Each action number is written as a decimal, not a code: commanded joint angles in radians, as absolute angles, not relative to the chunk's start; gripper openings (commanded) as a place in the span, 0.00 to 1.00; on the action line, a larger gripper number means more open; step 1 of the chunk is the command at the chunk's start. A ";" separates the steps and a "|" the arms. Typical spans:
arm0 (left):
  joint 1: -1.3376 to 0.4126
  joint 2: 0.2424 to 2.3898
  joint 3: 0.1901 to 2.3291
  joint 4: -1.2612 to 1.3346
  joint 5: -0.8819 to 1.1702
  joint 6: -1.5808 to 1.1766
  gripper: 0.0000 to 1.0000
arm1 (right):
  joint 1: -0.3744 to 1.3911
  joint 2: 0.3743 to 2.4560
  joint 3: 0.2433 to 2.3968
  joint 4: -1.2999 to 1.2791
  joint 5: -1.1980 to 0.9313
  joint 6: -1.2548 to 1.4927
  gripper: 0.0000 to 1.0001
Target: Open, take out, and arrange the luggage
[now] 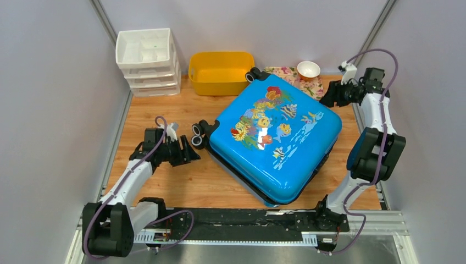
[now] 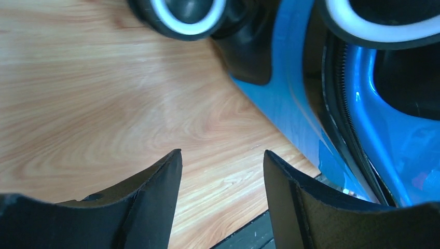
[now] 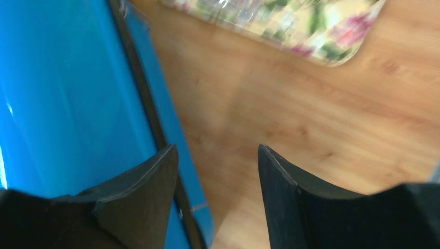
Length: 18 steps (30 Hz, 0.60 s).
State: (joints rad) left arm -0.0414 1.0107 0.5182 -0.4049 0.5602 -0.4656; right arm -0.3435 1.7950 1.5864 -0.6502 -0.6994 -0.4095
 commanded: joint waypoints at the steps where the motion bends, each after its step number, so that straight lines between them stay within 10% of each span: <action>1: -0.106 1.104 0.566 -0.264 0.620 -0.476 0.68 | -0.330 1.688 1.447 -0.826 -0.853 -0.698 0.60; 11: -0.115 1.279 0.735 -0.250 0.563 -0.433 0.69 | -0.330 1.287 1.030 -1.327 -0.827 -1.278 0.59; 18: -0.274 1.269 0.701 -0.121 0.559 -0.550 0.70 | -0.341 1.149 1.045 -1.189 -0.733 -0.973 0.62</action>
